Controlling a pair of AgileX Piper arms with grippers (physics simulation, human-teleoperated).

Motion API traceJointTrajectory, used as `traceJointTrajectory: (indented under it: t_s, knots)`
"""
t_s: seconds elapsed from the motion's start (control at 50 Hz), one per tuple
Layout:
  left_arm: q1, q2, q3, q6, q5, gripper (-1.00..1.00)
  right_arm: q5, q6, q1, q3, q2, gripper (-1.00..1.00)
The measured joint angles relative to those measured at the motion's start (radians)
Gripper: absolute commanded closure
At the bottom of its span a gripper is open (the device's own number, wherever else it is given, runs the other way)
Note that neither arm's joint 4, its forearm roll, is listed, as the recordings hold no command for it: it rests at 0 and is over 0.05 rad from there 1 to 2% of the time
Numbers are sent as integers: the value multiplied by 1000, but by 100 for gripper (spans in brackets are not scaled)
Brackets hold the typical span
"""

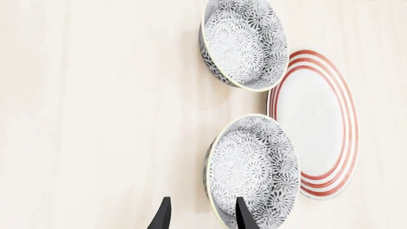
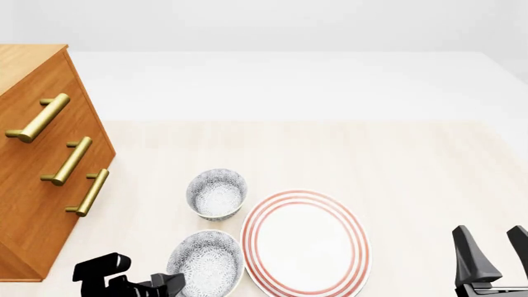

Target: Stack the bowl in the middle on the bowl at the back.

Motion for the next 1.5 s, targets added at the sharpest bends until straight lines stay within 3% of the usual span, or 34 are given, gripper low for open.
traceJointTrajectory:
  t_s: [0.42,0.44,0.7,0.9,1.36,1.5]
  knots:
    - [-17,231,-3,-20,-223,-100,0,0,0,0,0,-100]
    - [-19,236,-4,-21,-227,100,0,0,0,0,0,-100]
    - [-30,229,-20,-21,-218,100,-2,4,4,2,0,-100]
    - [-23,149,-34,-16,-135,100,-2,5,6,2,1,-100]
    - [-47,-219,-142,-6,295,100,0,3,8,2,0,-100]
    - [-53,-249,-217,46,440,100,1,2,9,2,0,-100]
